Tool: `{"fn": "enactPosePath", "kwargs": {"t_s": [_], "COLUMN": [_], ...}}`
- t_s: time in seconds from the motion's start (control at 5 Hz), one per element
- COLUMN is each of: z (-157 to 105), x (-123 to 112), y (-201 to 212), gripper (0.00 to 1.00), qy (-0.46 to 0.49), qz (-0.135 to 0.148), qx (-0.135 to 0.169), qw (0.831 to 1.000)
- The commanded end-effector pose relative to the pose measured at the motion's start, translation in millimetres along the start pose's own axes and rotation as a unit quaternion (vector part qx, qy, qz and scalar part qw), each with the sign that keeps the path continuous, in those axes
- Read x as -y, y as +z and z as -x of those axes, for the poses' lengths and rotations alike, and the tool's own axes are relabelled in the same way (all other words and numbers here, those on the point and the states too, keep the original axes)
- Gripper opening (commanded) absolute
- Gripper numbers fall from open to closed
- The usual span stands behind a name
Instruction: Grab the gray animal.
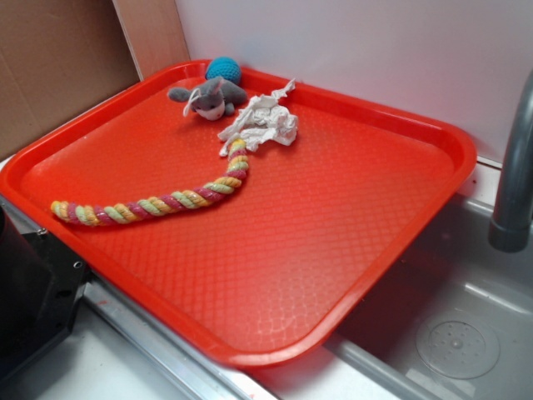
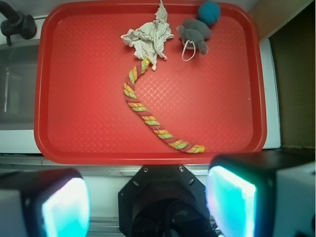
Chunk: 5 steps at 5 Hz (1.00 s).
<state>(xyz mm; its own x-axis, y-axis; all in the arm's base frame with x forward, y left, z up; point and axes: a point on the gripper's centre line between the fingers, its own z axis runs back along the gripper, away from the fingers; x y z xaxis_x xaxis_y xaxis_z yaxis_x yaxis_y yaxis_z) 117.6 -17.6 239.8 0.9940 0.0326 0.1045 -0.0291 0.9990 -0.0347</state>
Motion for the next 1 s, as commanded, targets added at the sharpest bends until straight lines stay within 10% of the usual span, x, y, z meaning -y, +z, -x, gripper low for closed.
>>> {"fn": "enactPosePath", "kwargs": {"t_s": [0.0, 0.8], "z": [0, -70], "x": [0, -52], "y": [0, -51], "gripper": [1.0, 1.0], "qy": [0.0, 0.285], "qz": [0.0, -0.028], "qx": [0.0, 0.026], "qw": [1.0, 0.958]}}
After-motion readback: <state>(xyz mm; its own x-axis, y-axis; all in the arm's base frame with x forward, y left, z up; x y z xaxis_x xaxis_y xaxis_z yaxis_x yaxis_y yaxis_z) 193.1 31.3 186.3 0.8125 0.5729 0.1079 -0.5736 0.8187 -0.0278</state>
